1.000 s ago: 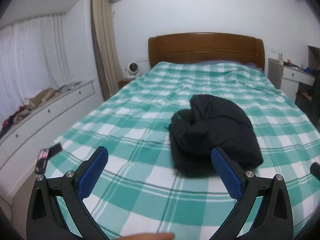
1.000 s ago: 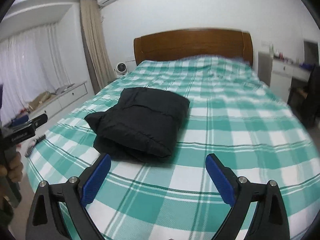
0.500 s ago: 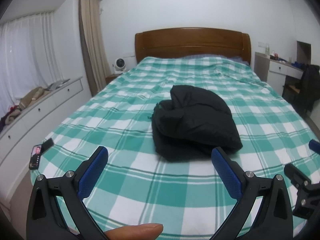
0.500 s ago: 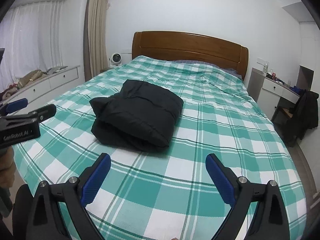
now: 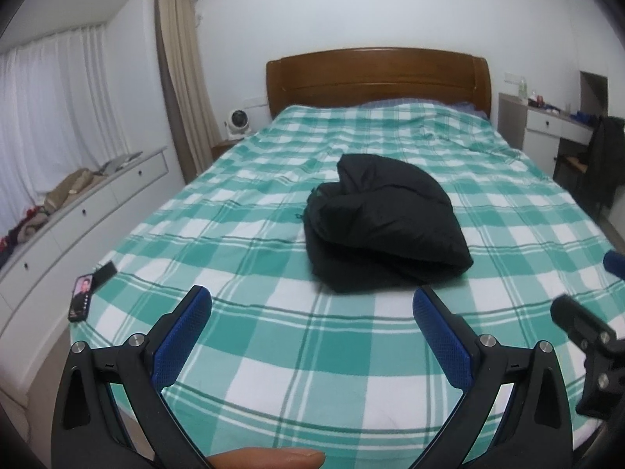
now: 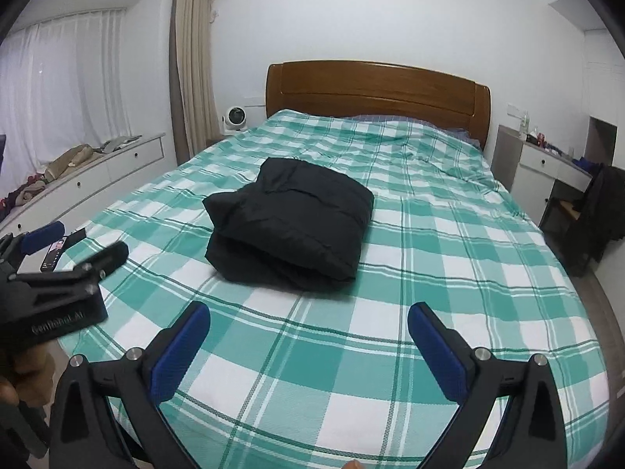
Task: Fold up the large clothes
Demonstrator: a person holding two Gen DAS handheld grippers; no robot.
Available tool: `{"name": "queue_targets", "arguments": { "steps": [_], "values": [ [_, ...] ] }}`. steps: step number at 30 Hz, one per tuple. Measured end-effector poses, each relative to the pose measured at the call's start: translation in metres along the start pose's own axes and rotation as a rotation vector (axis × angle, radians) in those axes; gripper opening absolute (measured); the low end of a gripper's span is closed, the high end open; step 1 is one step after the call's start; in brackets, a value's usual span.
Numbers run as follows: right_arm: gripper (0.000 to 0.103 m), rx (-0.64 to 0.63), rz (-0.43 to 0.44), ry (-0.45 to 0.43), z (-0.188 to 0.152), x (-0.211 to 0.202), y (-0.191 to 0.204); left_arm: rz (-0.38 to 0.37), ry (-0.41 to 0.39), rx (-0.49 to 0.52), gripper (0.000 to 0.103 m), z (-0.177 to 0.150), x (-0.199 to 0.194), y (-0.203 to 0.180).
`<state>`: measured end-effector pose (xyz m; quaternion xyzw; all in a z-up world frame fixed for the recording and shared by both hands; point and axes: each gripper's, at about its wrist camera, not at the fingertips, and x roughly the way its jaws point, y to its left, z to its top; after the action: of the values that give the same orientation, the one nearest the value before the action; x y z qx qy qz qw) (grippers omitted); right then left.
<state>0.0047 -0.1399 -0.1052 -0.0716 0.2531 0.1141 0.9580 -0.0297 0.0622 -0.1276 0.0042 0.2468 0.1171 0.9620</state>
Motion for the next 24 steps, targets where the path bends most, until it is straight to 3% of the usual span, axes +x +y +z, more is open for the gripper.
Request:
{"name": "queue_targets", "arguments": {
  "steps": [24],
  "values": [
    [0.103,0.009,-0.080,0.035,-0.008,-0.004,-0.004,-0.091,0.076,-0.016,0.103,-0.004,0.006,-0.015]
  ]
}}
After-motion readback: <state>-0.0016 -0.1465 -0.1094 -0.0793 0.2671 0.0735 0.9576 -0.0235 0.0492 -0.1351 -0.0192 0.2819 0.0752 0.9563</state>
